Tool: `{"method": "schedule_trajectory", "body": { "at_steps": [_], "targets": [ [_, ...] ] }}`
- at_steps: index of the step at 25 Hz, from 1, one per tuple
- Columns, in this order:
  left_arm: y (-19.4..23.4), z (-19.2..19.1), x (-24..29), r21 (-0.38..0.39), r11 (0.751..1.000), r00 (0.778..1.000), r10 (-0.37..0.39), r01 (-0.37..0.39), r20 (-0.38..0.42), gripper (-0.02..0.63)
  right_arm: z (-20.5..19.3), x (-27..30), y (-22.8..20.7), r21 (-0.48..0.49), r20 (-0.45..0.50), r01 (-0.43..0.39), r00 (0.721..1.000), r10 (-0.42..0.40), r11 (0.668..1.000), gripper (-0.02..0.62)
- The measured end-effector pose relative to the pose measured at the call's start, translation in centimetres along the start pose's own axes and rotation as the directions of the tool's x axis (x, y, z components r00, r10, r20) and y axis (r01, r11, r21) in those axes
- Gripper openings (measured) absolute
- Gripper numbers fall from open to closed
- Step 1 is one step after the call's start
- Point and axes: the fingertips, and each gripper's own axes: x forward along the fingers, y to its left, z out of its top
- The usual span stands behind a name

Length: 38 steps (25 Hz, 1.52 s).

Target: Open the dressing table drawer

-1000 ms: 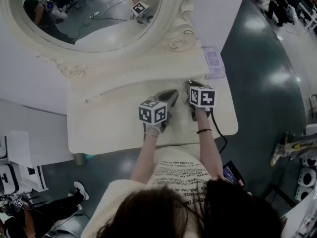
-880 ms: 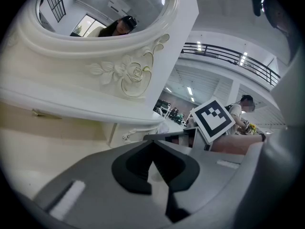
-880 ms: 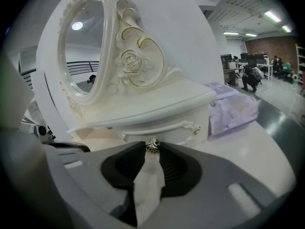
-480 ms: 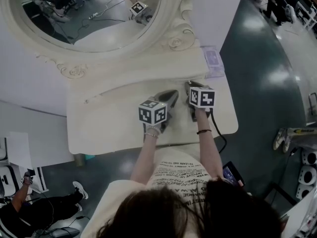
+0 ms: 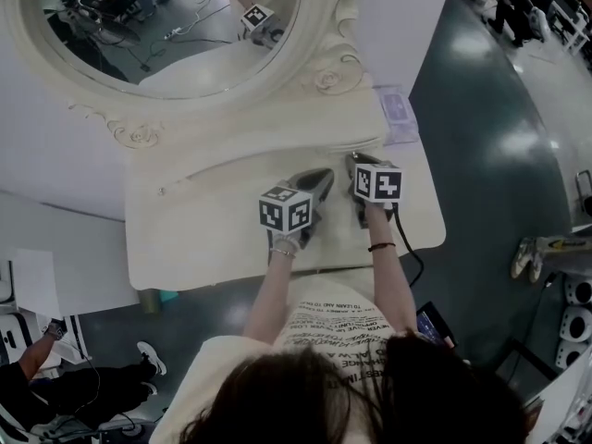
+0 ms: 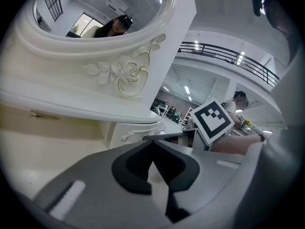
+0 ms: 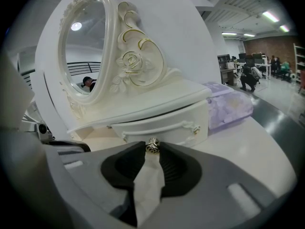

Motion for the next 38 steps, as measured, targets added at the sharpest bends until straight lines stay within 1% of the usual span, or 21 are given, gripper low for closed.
{"method": "schedule_trajectory", "body": {
  "at_steps": [12,24,38],
  "targets": [
    [-0.7,-0.8,0.0,-0.002,1.0,0.999,-0.03,0.03,-0.015,0.0,-0.6,-0.6,0.1,0.006,0.008,0.005,1.0,-0.005,1.0,0.1],
    [-0.5,-1.2,-0.6,0.002,0.999,0.999,-0.039,0.039,-0.018,0.0,-1.3,-0.8,0.3,0.016,0.01,0.017,1.0,-0.018,1.0,0.1],
    [-1.3,-1.6,-0.6,0.011,0.998,0.998,-0.057,0.057,-0.024,0.0,-2.0,-1.7,0.4,0.014,0.013,0.02,1.0,-0.02,1.0,0.1]
  ]
}}
